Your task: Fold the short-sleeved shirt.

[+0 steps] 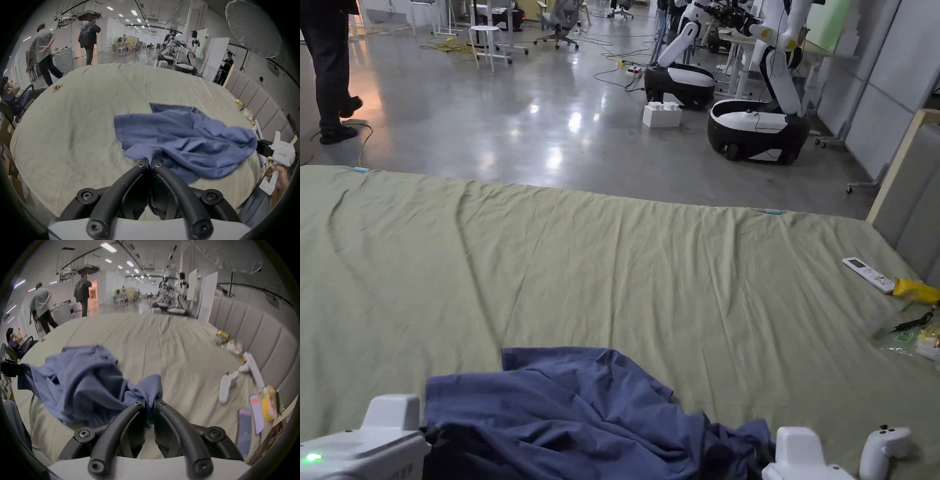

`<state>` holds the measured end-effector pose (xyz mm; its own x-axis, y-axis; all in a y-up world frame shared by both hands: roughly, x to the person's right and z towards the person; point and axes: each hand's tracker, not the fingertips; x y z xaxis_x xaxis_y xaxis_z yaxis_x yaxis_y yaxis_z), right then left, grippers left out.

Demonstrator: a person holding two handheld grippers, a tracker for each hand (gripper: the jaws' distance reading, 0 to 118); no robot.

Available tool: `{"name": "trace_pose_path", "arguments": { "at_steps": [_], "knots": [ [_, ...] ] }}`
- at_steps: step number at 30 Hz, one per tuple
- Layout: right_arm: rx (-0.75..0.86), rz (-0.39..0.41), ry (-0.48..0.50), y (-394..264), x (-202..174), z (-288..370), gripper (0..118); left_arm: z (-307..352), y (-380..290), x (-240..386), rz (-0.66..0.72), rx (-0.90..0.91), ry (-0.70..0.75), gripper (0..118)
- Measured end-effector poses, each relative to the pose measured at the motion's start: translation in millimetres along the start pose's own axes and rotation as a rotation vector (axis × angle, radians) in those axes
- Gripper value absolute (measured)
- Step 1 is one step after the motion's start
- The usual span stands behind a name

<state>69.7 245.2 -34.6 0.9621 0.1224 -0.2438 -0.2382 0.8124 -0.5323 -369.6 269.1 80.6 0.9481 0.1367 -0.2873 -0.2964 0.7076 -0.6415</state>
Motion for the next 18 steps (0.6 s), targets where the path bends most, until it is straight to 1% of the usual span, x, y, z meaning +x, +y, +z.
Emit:
{"name": "trace_pose_path", "arguments": {
  "at_steps": [4,7,13,18],
  "knots": [
    [0.096,0.023,-0.024,39,13,17,9,28,29,8,-0.013,0.072,-0.035,3],
    [0.149,0.005,-0.028,66,23,28,9,46,52,8,-0.001,0.128,-0.064,3],
    [0.249,-0.02,-0.036,116,38,46,9,74,106,-2,-0.015,0.244,-0.06,3],
    [0.332,-0.01,-0.052,155,41,56,9,90,150,-20,-0.018,0.348,-0.022,3]
  ]
}}
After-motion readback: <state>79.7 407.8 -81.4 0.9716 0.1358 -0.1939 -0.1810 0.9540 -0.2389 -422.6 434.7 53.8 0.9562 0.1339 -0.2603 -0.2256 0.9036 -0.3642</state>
